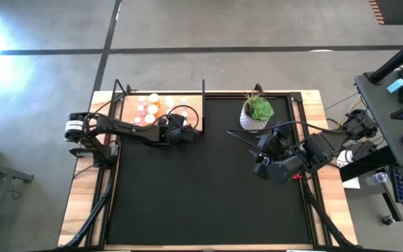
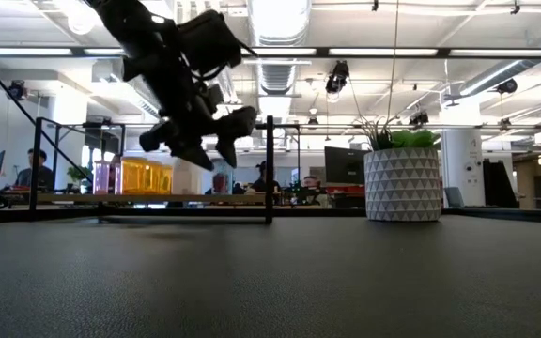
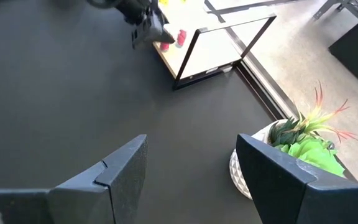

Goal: Pick and place medicine bottles onto shelf by color
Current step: Return to Home Position

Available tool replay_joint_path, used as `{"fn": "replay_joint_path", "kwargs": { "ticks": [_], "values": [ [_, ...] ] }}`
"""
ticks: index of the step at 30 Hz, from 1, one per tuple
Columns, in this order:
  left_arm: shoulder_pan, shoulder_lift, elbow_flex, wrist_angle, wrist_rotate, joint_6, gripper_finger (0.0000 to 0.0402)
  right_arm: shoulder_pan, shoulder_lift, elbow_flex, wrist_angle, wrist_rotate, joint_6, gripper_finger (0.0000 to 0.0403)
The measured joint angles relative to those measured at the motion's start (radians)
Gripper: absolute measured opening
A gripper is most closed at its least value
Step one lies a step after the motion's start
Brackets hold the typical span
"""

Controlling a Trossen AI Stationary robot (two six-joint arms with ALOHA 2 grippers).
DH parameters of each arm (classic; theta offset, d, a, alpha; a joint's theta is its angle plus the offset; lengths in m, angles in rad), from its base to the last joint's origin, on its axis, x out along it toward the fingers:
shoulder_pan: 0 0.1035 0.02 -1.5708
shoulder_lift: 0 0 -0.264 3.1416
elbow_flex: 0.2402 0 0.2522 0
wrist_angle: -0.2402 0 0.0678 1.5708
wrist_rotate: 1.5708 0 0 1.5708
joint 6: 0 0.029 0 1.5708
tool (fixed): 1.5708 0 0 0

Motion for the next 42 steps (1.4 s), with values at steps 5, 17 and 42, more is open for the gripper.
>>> {"fn": "replay_joint_path", "kwargs": {
  "ticks": [5, 17, 42],
  "values": [
    [-0.001, -0.071, 0.004, 0.001, 0.002, 0.002, 0.0199, 0.000, 0.000, 0.000, -0.003, -0.004, -0.004, 0.0237],
    [-0.008, -0.347, 0.044, 0.011, 0.154, 0.301, 0.0199, 0.000, -0.053, -0.017, 0.000, 0.069, -0.082, 0.0237],
    [-0.447, -0.822, 0.034, 0.053, 0.343, 0.730, 0.0199, 0.001, -0.540, -0.853, 1.097, -0.140, -0.303, 0.0237]
  ]
}}
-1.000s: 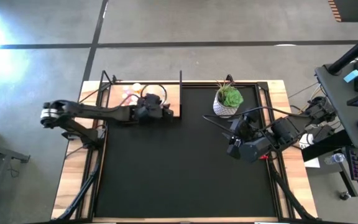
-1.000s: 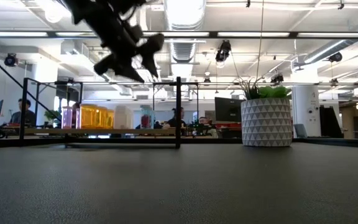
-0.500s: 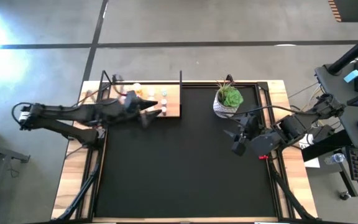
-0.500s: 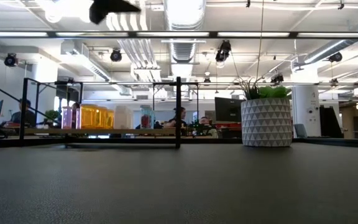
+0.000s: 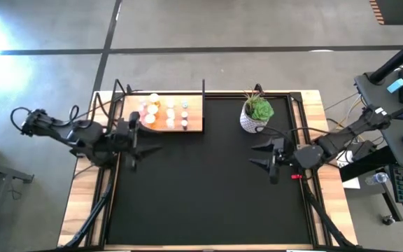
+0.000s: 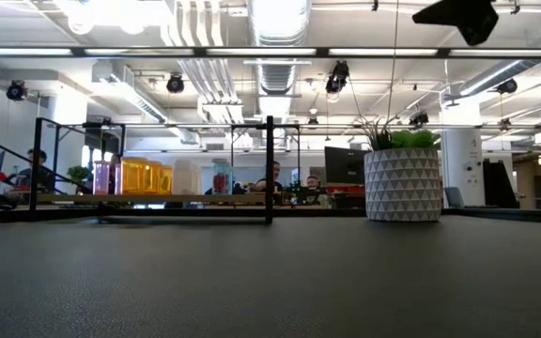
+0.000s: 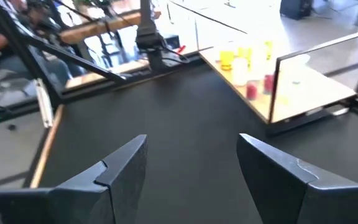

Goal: Pick and place medicine bottles onto shelf by color
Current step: Return to Home Position

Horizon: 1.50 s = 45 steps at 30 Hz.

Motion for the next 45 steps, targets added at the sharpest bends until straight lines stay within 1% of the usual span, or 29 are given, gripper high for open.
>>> {"fn": "replay_joint_path", "kwargs": {
  "ticks": [3, 9, 15, 19, 27, 37, 41, 45],
  "values": [
    [-0.025, -0.017, -0.008, 0.000, 0.000, -0.001, 0.0199, 0.000, -0.028, -0.089, 0.114, -0.034, -0.001, 0.0234],
    [-0.028, -0.023, -0.016, 0.001, -0.012, -0.003, 0.0199, 0.000, -0.048, -0.229, 0.315, -0.100, 0.004, 0.0224],
    [-0.028, -0.004, -0.020, 0.002, -0.020, -0.005, 0.0199, 0.000, -0.050, -0.334, 0.429, -0.131, 0.002, 0.0219],
    [-0.028, 0.006, -0.022, 0.002, -0.020, -0.005, 0.0199, 0.000, -0.074, -0.413, 0.490, -0.146, 0.042, 0.0219],
    [-0.028, 0.019, -0.023, 0.001, -0.020, -0.007, 0.0199, 0.000, -0.222, -0.530, 0.504, -0.145, 0.098, 0.0219],
    [-0.028, 0.038, -0.023, 0.002, -0.020, -0.007, 0.0199, 0.000, -0.391, -0.645, 0.520, -0.143, 0.121, 0.0219],
    [-0.028, 0.053, -0.023, 0.003, -0.020, -0.007, 0.0199, -0.001, -0.432, -0.669, 0.488, -0.137, 0.155, 0.0219],
    [-0.027, 0.071, -0.023, 0.005, -0.020, -0.007, 0.0199, 0.000, -0.435, -0.669, 0.484, -0.115, 0.151, 0.0219]
  ]
}}
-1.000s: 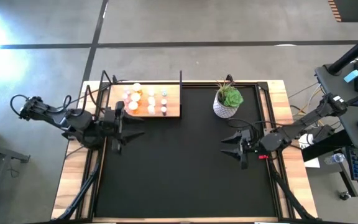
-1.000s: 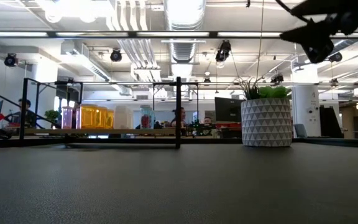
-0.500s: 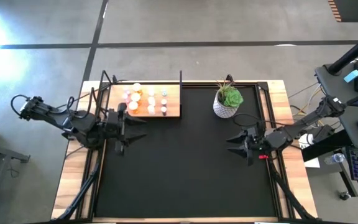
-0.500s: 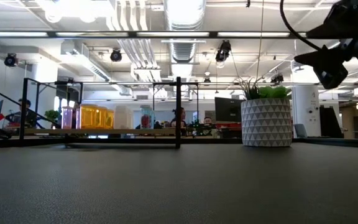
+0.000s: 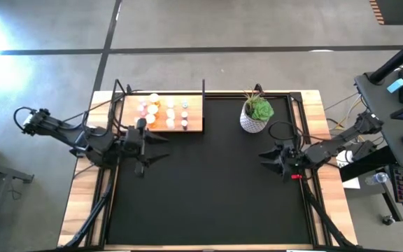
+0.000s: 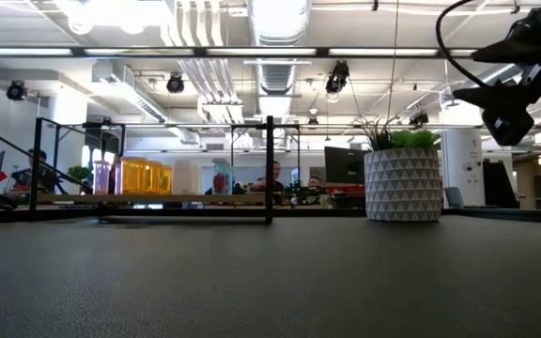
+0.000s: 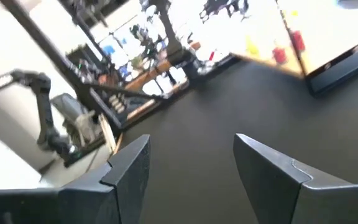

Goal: Pick and place medicine bottles onto shelf by color
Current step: Return to Home Position

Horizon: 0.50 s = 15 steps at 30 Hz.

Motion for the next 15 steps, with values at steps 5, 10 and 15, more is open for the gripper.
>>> {"fn": "replay_joint_path", "kwargs": {
  "ticks": [5, 10, 15],
  "values": [
    [0.001, 0.026, 0.000, 0.016, 0.000, -0.043, 0.0199, 0.000, 0.008, 0.000, -0.032, 0.100, -0.001, 0.0219],
    [0.001, 0.056, 0.000, 0.079, 0.000, -0.144, 0.0199, 0.000, 0.021, 0.000, -0.051, 0.101, -0.007, 0.0219],
    [0.002, 0.098, 0.000, 0.086, 0.000, -0.048, 0.0199, 0.000, 0.023, 0.000, -0.049, 0.101, -0.007, 0.0219]
  ]
}}
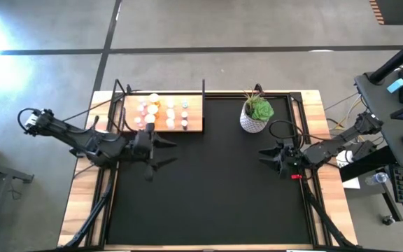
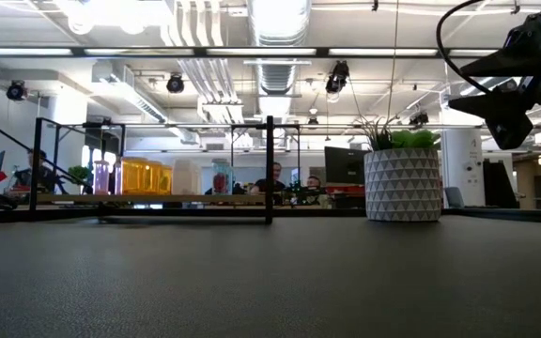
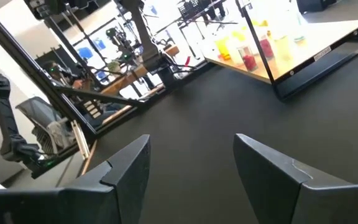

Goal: Pick and place medicine bottles onto shelf by color
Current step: Return to Home Position

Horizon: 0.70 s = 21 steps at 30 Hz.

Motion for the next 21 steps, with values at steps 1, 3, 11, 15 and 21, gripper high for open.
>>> {"fn": "replay_joint_path", "kwargs": {
  "ticks": [1, 3, 11, 15, 21],
  "values": [
    [0.000, 0.011, 0.000, 0.002, 0.000, 0.023, 0.0199, 0.000, 0.000, 0.000, 0.000, 0.000, 0.000, 0.0219],
    [0.002, 0.034, 0.000, 0.005, 0.000, 0.072, 0.0199, 0.000, 0.000, 0.000, 0.000, 0.000, 0.000, 0.0219],
    [0.002, 0.086, -0.005, -0.043, 0.000, 0.172, 0.0199, 0.000, 0.000, 0.000, 0.000, 0.000, 0.000, 0.0219],
    [0.002, 0.049, -0.045, -0.090, 0.004, 0.211, 0.0199, 0.000, 0.000, -0.001, 0.000, 0.000, 0.000, 0.0219],
    [0.002, -0.147, -0.220, 0.014, 0.003, 0.244, 0.0199, 0.000, 0.000, -0.001, 0.000, 0.000, 0.000, 0.0219]
  ]
}}
